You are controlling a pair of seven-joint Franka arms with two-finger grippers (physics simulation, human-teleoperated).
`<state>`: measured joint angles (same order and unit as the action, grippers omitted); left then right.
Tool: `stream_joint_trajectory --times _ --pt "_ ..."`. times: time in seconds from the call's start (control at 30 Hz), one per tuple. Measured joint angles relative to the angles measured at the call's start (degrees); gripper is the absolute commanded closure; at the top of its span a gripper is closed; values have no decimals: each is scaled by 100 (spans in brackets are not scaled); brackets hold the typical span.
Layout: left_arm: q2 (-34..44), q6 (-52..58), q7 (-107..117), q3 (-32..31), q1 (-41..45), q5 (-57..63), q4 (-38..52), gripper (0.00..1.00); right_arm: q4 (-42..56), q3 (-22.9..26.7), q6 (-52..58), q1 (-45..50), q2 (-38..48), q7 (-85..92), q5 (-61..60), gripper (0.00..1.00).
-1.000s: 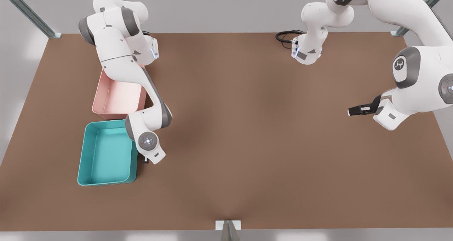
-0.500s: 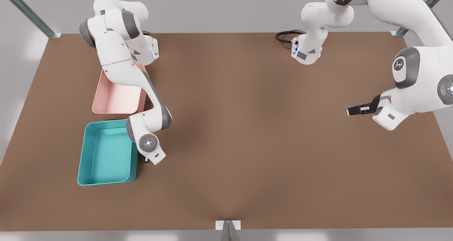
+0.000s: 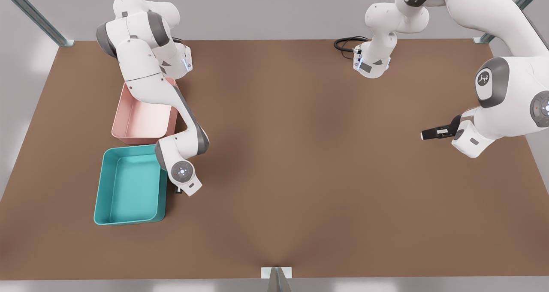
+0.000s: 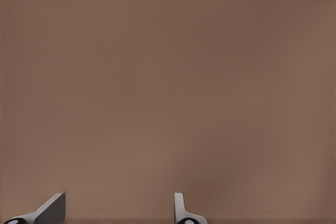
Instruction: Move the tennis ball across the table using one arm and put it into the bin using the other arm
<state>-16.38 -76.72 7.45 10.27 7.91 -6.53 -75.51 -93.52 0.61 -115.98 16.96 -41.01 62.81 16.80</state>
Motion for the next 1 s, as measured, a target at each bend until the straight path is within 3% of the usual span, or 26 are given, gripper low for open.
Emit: stream_joint_trajectory --times 0.5,0.63,0.73,1.0 --pt "-5 5 24 0 26 0 -9 0 -64 -21 -260 -1 -164 -89 -6 1" --pt "-28 5 30 0 23 0 -8 0 -78 -34 -316 5 -174 -119 -11 13" --pt "-30 5 34 0 18 0 -4 0 -85 -41 -352 -8 -169 -135 -21 34" --pt "-25 40 43 -3 25 1 0 0 -16 -52 -184 -34 223 -133 -293 37"
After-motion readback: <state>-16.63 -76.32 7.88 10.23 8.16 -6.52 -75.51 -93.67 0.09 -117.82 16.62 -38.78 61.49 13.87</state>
